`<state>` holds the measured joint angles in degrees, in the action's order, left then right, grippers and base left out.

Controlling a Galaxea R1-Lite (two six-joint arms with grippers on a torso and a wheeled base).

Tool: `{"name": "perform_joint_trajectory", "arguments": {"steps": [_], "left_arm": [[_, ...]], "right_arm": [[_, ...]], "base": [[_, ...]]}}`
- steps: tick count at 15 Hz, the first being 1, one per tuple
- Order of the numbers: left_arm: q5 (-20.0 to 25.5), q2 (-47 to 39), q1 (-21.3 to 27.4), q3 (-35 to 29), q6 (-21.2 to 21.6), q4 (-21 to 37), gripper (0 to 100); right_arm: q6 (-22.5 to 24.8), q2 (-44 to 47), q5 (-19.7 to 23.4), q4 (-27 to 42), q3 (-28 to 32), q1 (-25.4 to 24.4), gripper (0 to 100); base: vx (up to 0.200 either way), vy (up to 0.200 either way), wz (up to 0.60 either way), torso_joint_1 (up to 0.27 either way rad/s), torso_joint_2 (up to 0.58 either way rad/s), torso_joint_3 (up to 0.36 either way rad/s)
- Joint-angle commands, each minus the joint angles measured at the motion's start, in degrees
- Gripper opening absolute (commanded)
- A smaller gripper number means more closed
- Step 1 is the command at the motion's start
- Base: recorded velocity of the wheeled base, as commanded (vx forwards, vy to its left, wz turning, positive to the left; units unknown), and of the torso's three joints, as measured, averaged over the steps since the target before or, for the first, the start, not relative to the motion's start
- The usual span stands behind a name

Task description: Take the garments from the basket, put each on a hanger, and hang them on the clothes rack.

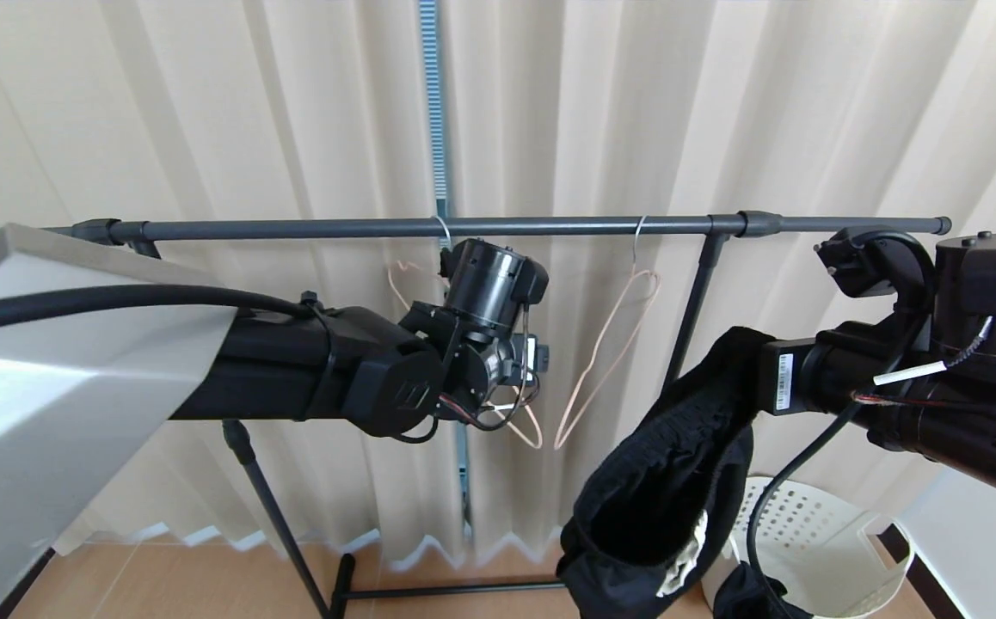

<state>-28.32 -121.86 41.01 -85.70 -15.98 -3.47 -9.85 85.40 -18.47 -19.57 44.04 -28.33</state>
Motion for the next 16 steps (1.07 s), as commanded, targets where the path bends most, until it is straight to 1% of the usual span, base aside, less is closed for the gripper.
{"name": "perform_joint_trajectory", "arguments": {"steps": [1, 3, 4, 5, 6, 7, 8, 11, 15, 16], "left_arm": [[-1.30, -3.65, -0.67, -0.87, -0.72, 0.84, 100], [-1.48, -2.77, -0.76, -0.78, -2.39, 4.18, 100], [-1.56, -1.80, -1.37, -0.78, -3.09, 6.37, 100], [-1.92, -1.28, -1.99, -0.61, -3.53, 7.34, 100], [-1.92, -1.28, -1.99, -0.61, -3.53, 7.34, 100], [-2.27, -1.01, -3.57, -0.61, -4.41, 7.61, 100], [-2.27, -1.01, -4.45, -0.78, -4.41, 7.52, 100], [-2.27, -1.45, -5.33, -1.49, -4.23, 7.34, 100], [-2.27, -5.32, -6.47, -5.62, -4.15, 7.52, 100], [-2.27, -5.58, -6.47, -5.79, -4.15, 7.52, 100]], "right_arm": [[0.01, 0.12, 0.01, -0.03, -0.01, -0.06, 0], [0.01, 0.56, 0.01, -0.21, -0.01, -0.06, 0], [0.01, 0.56, 0.01, -0.30, -0.10, -0.06, 0], [0.01, 0.56, 0.01, -0.39, -0.19, -0.06, 0], [0.01, 0.56, 0.01, -0.39, -0.19, -0.06, 0], [0.01, 0.56, 0.01, -0.39, -0.19, -0.06, 0], [0.01, 0.65, 0.01, -0.47, -0.19, -0.06, 0], [0.01, 0.65, 0.01, -0.47, -0.28, -0.06, 0], [0.01, 0.47, 0.01, -0.47, -0.36, -0.06, 0], [-0.08, 0.47, 0.01, -0.47, -0.36, -0.06, 0]], "base": [[0.000, 0.000, 0.00, 0.000, 0.00, 0.000], [0.000, 0.000, 0.00, 0.000, 0.00, 0.000], [0.000, 0.000, 0.00, 0.000, 0.00, 0.000], [0.000, 0.000, 0.00, 0.000, 0.00, 0.000], [0.000, 0.000, 0.00, 0.000, 0.00, 0.000], [0.000, 0.000, 0.00, 0.000, 0.00, 0.000], [0.000, 0.000, 0.00, 0.000, 0.00, 0.000], [0.000, 0.000, 0.00, 0.000, 0.00, 0.000], [0.000, 0.000, 0.00, 0.000, 0.00, 0.000], [0.000, 0.000, 0.00, 0.000, 0.00, 0.000]]}}
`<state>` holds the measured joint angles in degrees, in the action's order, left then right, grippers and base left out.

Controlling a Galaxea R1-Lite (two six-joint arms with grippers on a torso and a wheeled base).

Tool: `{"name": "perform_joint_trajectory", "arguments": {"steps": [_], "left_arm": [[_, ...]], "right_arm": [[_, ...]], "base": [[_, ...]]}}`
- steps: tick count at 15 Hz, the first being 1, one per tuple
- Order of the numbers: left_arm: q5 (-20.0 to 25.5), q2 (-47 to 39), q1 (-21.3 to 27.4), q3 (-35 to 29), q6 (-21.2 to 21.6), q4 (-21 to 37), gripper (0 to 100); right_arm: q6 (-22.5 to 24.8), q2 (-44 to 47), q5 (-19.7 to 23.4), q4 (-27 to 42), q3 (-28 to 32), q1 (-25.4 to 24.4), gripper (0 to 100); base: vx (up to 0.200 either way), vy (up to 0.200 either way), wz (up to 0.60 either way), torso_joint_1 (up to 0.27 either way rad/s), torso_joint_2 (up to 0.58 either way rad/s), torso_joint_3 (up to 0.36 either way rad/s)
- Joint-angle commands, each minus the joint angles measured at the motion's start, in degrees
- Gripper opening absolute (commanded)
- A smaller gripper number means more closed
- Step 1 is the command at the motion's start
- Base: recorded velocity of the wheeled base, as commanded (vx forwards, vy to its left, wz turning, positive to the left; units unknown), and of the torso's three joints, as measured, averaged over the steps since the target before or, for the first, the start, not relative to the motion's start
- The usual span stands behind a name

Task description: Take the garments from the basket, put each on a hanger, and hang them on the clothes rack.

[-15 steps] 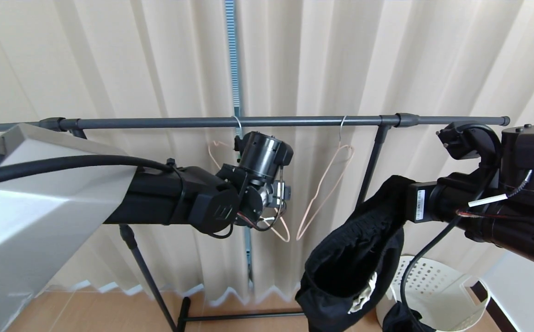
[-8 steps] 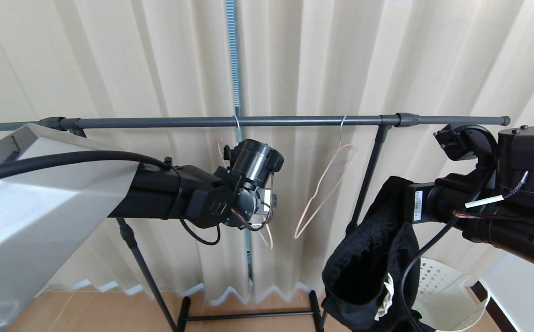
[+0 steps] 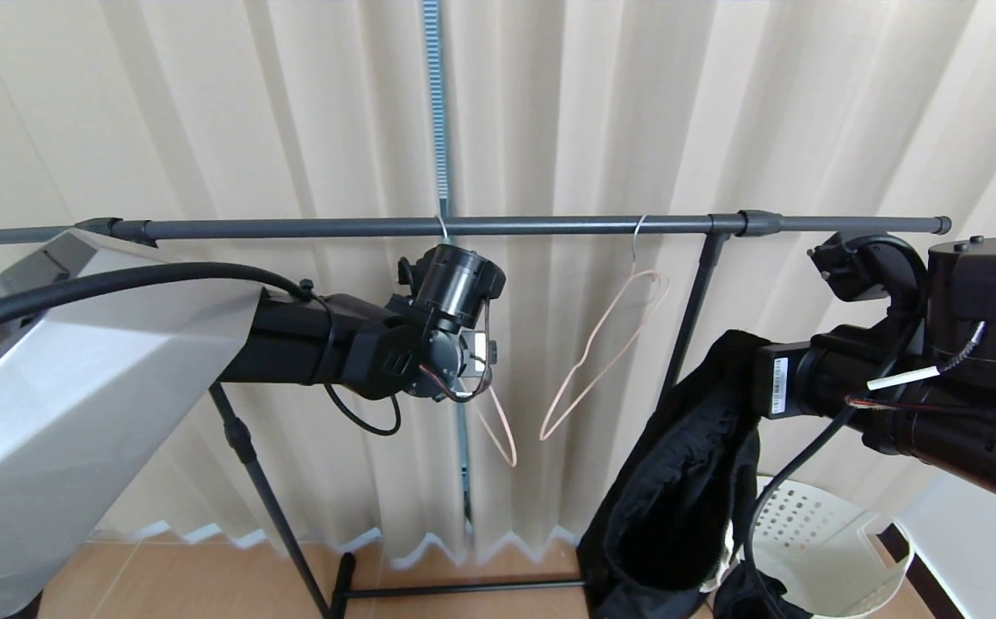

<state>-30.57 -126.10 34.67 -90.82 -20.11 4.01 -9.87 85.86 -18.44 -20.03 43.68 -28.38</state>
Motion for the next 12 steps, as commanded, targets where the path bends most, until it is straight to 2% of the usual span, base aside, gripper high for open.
{"name": "perform_joint_trajectory", "arguments": {"steps": [1, 2, 3, 9, 12], "left_arm": [[-0.01, -1.43, -0.13, -0.76, -0.01, 0.03, 100], [-0.01, -1.34, -0.13, -0.59, -0.01, 0.03, 100], [-0.01, -1.34, -0.13, -0.41, -0.01, 0.12, 0], [0.08, 0.86, 0.66, 2.31, 0.08, 0.12, 0], [0.16, 4.28, 1.45, 4.34, 1.83, 0.12, 0]], "right_arm": [[0.03, 0.10, -0.01, -0.01, 0.00, -0.01, 0], [0.03, 0.19, -0.01, -0.01, 0.00, -0.01, 0], [0.03, 0.10, -0.01, -0.01, 0.00, -0.01, 0], [-0.06, 0.19, -0.01, -0.01, -0.09, -0.01, 0], [0.03, 0.19, -0.01, -0.01, -0.09, -0.01, 0]], "base": [[0.000, 0.000, 0.00, 0.000, 0.00, 0.000], [0.000, 0.000, 0.00, 0.000, 0.00, 0.000], [0.000, 0.000, 0.00, 0.000, 0.00, 0.000], [0.000, 0.000, 0.00, 0.000, 0.00, 0.000], [0.000, 0.000, 0.00, 0.000, 0.00, 0.000]]}}
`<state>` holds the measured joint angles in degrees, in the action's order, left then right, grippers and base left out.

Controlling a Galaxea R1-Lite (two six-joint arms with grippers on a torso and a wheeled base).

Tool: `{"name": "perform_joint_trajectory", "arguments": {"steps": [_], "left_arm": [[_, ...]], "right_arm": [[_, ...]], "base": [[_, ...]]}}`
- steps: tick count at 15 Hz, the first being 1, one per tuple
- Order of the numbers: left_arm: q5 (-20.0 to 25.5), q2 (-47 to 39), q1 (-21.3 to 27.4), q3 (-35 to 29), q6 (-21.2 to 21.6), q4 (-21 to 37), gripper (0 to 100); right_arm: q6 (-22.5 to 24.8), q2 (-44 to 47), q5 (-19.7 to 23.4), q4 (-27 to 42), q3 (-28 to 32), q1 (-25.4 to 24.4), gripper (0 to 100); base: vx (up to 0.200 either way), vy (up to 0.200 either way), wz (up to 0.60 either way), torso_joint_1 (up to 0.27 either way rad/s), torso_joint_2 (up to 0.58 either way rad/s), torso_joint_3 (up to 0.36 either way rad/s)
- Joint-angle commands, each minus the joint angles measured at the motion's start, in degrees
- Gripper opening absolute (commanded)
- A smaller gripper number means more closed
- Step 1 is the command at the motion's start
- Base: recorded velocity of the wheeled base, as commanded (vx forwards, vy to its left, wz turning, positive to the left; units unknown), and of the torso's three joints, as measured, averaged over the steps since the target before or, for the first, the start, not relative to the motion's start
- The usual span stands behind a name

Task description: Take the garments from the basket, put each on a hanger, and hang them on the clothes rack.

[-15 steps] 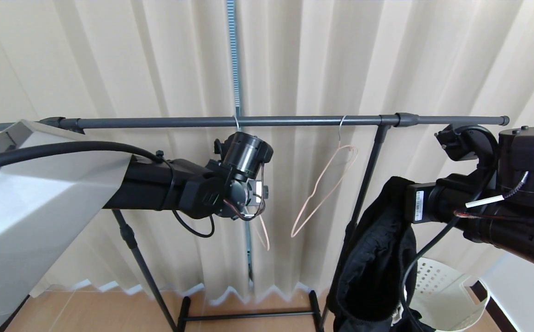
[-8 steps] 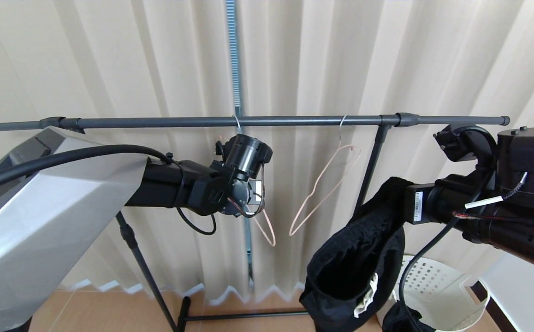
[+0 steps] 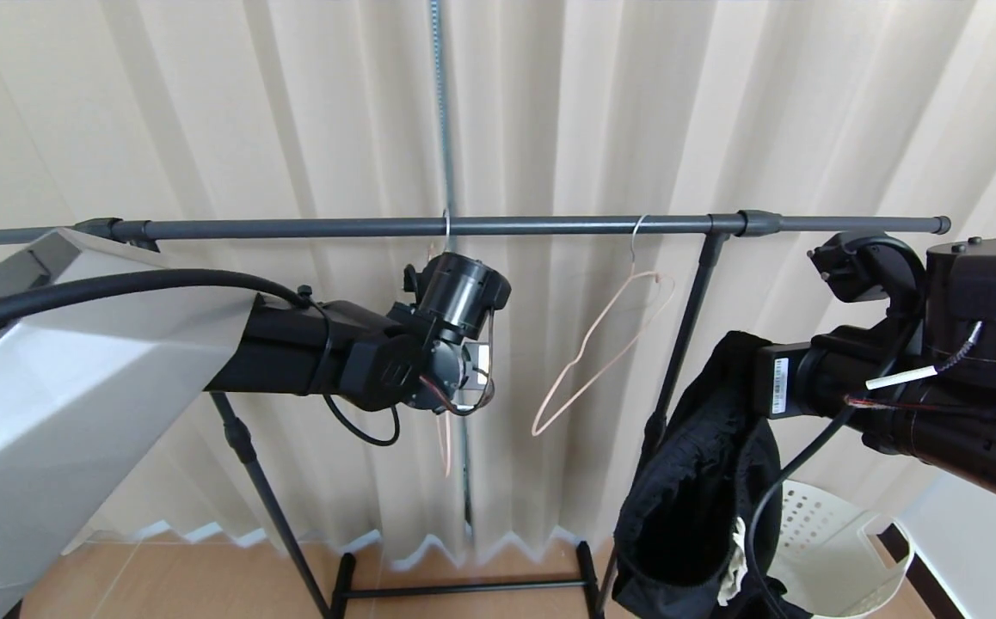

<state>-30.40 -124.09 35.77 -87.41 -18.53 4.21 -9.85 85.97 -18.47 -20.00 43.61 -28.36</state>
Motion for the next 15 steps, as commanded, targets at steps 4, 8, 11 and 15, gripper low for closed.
{"name": "perform_joint_trajectory", "arguments": {"steps": [4, 8, 11, 15], "left_arm": [[0.34, 7.11, 1.76, 4.44, 2.62, -0.16, 0], [0.78, 13.87, 3.70, 11.12, 5.61, -0.60, 0], [4.30, 20.20, 5.28, 18.24, 8.33, -0.60, 0], [8.08, 29.69, 5.28, 28.08, 9.56, -0.78, 0]], "right_arm": [[0.01, -0.19, 0.01, -0.03, -0.01, -0.03, 0], [0.01, -0.19, 0.01, -0.03, 0.08, -0.03, 0], [0.01, -0.19, 0.01, -0.03, 0.08, -0.03, 0], [0.01, -0.27, 0.01, -0.03, 0.08, -0.03, 0]], "base": [[0.000, 0.000, 0.00, 0.000, 0.00, 0.000], [0.000, 0.000, 0.00, 0.000, 0.00, 0.000], [0.000, 0.000, 0.00, 0.000, 0.00, 0.000], [0.000, 0.000, 0.00, 0.000, 0.00, 0.000]]}}
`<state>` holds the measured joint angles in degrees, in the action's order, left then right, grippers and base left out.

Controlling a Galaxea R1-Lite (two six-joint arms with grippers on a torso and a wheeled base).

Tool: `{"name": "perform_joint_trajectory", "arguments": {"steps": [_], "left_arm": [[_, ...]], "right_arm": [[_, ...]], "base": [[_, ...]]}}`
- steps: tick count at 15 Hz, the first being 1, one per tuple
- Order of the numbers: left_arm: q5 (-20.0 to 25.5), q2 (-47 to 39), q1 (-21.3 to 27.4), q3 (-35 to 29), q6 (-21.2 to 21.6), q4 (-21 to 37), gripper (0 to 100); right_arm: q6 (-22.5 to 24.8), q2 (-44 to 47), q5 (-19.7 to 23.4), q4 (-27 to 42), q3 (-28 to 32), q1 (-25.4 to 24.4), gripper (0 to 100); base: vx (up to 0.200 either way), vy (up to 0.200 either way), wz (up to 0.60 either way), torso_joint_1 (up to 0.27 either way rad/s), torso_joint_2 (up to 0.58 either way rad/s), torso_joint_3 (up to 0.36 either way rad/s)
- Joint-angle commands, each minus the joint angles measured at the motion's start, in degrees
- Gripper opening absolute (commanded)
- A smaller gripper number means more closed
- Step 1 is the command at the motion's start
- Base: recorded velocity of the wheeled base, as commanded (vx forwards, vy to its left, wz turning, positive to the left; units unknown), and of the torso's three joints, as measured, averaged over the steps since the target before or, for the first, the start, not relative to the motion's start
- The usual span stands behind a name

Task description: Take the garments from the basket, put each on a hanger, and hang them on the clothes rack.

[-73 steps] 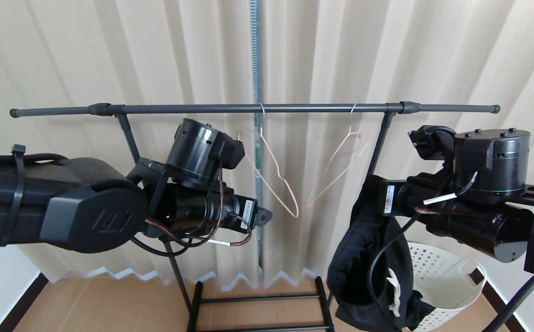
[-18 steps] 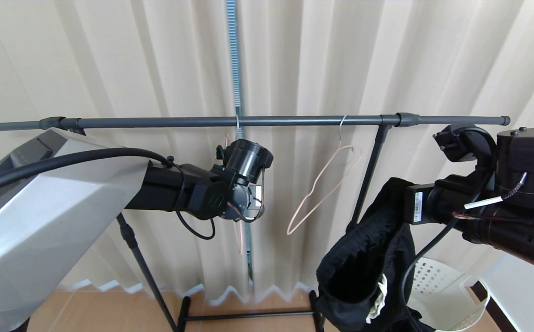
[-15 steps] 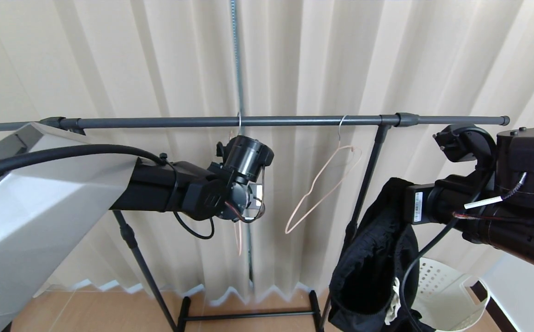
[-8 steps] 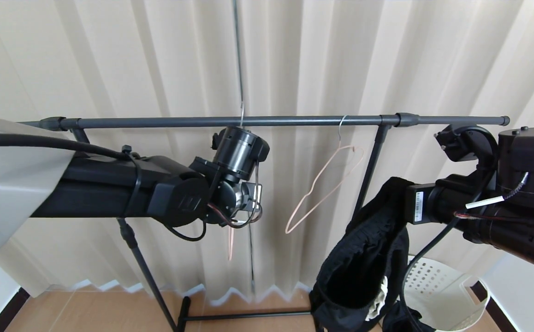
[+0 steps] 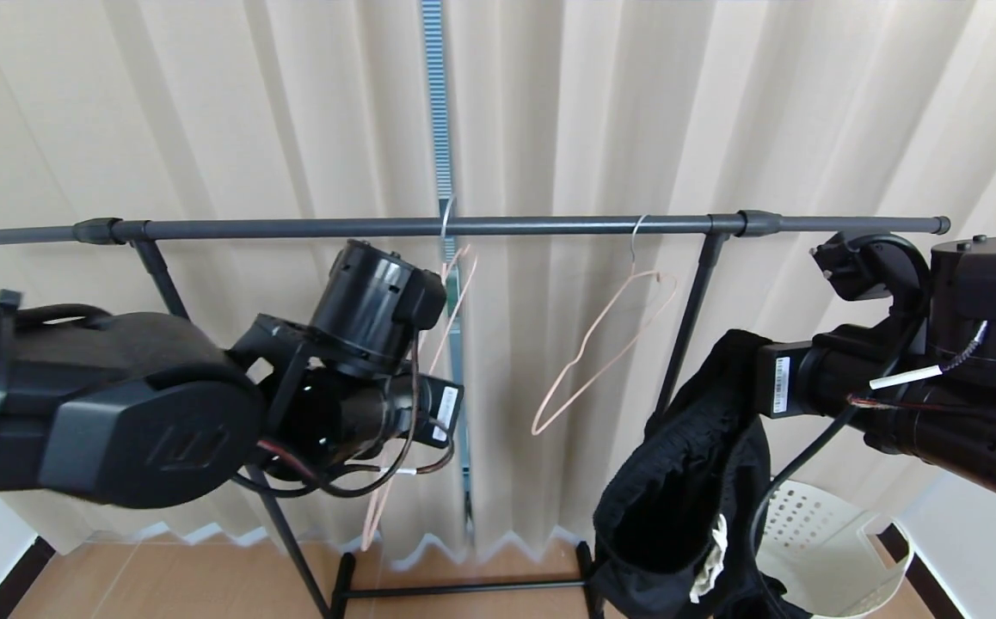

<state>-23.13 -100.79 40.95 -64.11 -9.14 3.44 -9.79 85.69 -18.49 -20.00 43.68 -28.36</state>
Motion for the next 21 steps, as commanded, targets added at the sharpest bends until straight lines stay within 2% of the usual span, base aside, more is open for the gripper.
{"name": "perform_joint_trajectory", "arguments": {"steps": [1, 2, 4, 5, 6, 7, 8, 9, 10, 13, 14, 15, 19, 21], "left_arm": [[1.68, 9.30, 0.10, 8.83, 0.71, -0.01, 0], [3.09, 11.32, 0.01, 11.73, 1.23, -0.19, 0], [9.50, 18.97, -0.25, 19.90, 1.85, -2.91, 0], [11.08, 20.64, -0.43, 21.48, 2.55, -3.70, 0], [14.69, 23.18, -0.87, 24.65, 4.05, -5.37, 0], [21.72, 27.23, -2.63, 30.27, 8.35, -9.06, 0], [24.88, 28.63, -4.03, 32.82, 10.55, -11.00, 0], [30.86, 30.13, -6.58, 36.42, 13.19, -14.51, 0], [34.82, 30.66, -8.52, 38.09, 14.77, -16.89, 0], [40.97, 30.57, -9.66, 38.62, 17.49, -17.85, 0], [41.32, 30.57, -9.57, 38.62, 17.76, -17.85, 0], [43.52, 29.69, -8.52, 38.45, 20.04, -17.85, 0], [43.96, 27.58, -4.56, 38.89, 24.26, -17.68, 0], [43.96, 25.73, -2.54, 38.71, 24.61, -17.68, 0]], "right_arm": [[0.12, 0.09, -0.40, 0.05, -0.09, -0.03, 0], [0.38, 0.18, -0.49, 0.05, -0.09, -0.03, 0], [1.62, -0.26, -0.67, -0.03, -0.79, -0.47, 0], [1.70, -0.26, -0.67, -0.03, -0.79, -0.47, 0], [1.70, -0.26, -0.75, 0.05, -0.79, -0.47, 0], [2.05, -0.26, -1.28, 0.05, -0.79, -0.47, 0], [2.58, -0.26, -1.81, 0.05, -0.79, -0.47, 0], [3.20, -0.26, -3.57, -0.03, -0.52, -0.56, 0], [3.46, -0.08, -4.89, -0.03, -0.35, -1.09, 0], [3.81, 0.27, -7.52, -0.03, 0.00, -1.35, 0], [3.81, 0.27, -7.79, -0.03, 0.00, -1.35, 0], [3.90, 0.18, -8.23, 0.05, 0.35, -1.09, 0], [3.81, 0.27, -9.10, -0.12, 0.79, -0.30, 0], [3.81, 0.45, -9.10, -0.47, 0.88, -0.30, 0]], "base": [[0.000, 0.000, 0.00, 0.000, 0.00, 0.000], [0.000, 0.000, 0.00, 0.000, 0.00, 0.000], [0.000, 0.000, 0.00, 0.000, 0.00, 0.000], [0.000, 0.000, 0.00, 0.000, 0.00, 0.000], [0.000, 0.000, 0.00, 0.000, 0.00, 0.000], [0.000, 0.000, 0.00, 0.000, 0.00, 0.000], [0.000, 0.000, 0.00, 0.000, 0.00, 0.000], [0.000, 0.000, 0.00, 0.000, 0.00, 0.000], [0.000, 0.000, 0.00, 0.000, 0.00, 0.000], [0.000, 0.000, 0.00, 0.000, 0.00, 0.000], [0.000, 0.000, 0.00, 0.000, 0.00, 0.000], [0.000, 0.000, 0.00, 0.000, 0.00, 0.000], [0.000, 0.000, 0.00, 0.000, 0.00, 0.000], [0.000, 0.000, 0.00, 0.000, 0.00, 0.000]]}}
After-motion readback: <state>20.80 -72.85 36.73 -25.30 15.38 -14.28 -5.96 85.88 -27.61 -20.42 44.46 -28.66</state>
